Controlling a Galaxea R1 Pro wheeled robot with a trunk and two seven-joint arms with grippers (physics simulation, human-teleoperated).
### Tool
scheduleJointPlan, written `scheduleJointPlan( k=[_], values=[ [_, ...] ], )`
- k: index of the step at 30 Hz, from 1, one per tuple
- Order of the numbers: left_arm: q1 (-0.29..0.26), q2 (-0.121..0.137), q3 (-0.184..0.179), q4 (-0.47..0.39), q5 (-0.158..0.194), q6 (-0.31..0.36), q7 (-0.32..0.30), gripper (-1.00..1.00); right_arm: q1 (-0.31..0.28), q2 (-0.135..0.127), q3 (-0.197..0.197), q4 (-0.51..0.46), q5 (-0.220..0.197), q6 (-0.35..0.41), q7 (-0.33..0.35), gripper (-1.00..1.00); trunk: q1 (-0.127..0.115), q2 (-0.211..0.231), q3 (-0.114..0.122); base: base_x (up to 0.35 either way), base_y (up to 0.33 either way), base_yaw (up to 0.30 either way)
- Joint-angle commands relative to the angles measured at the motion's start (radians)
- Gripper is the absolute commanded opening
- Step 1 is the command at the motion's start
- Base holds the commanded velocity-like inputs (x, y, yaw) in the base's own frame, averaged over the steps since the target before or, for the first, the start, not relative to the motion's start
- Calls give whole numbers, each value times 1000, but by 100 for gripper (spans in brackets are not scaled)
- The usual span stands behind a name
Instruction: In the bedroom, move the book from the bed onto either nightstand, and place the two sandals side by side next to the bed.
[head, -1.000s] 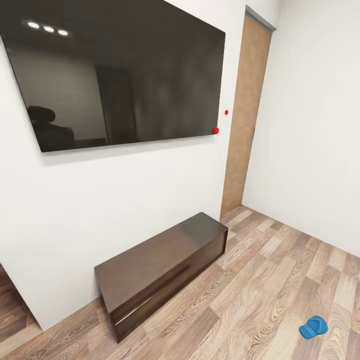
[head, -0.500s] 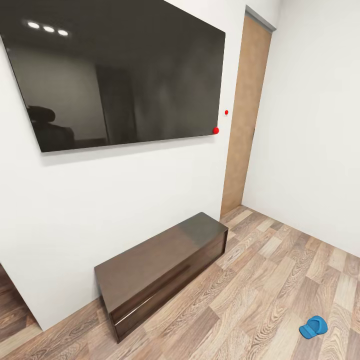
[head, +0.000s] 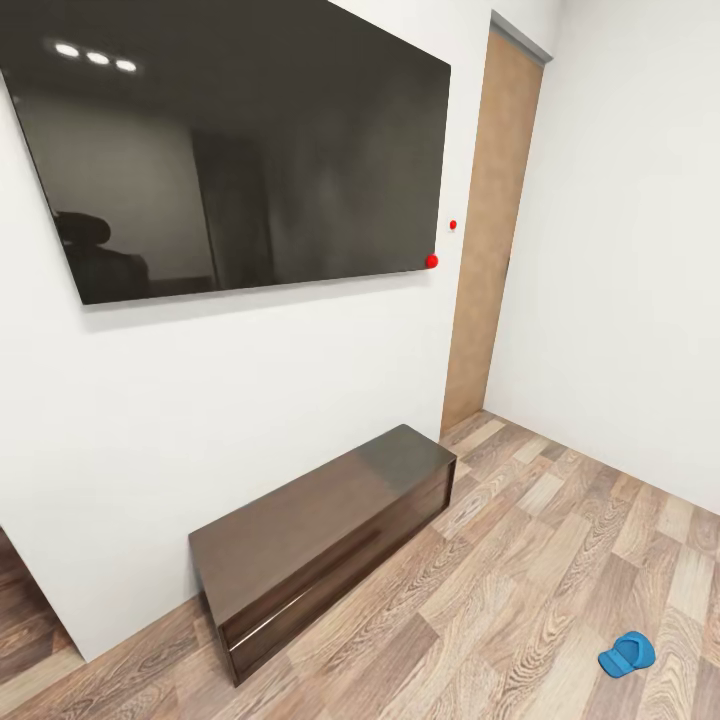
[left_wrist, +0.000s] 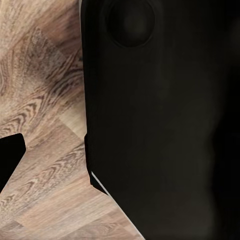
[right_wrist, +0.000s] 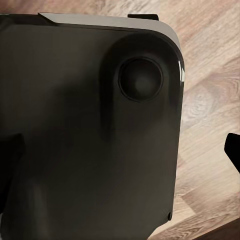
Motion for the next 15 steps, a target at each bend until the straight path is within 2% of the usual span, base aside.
scheduleJointPlan(
  k=[1,6,15],
  values=[
    [0,0,0,-2,1,1,0,100,0,0,0,0,0,0,0,100,0,0,-1,0,0,0],
    [8,4,3,-4,-9,-14,-3,100,-23,-1,-6,1,-4,-8,-1,100,0,0,-1,138,0,0],
    [5,3,5,-35,-9,-14,-4,100,-46,-11,-7,-5,-3,-10,-4,100,0,0,-1,272,-9,0]
  ],
)
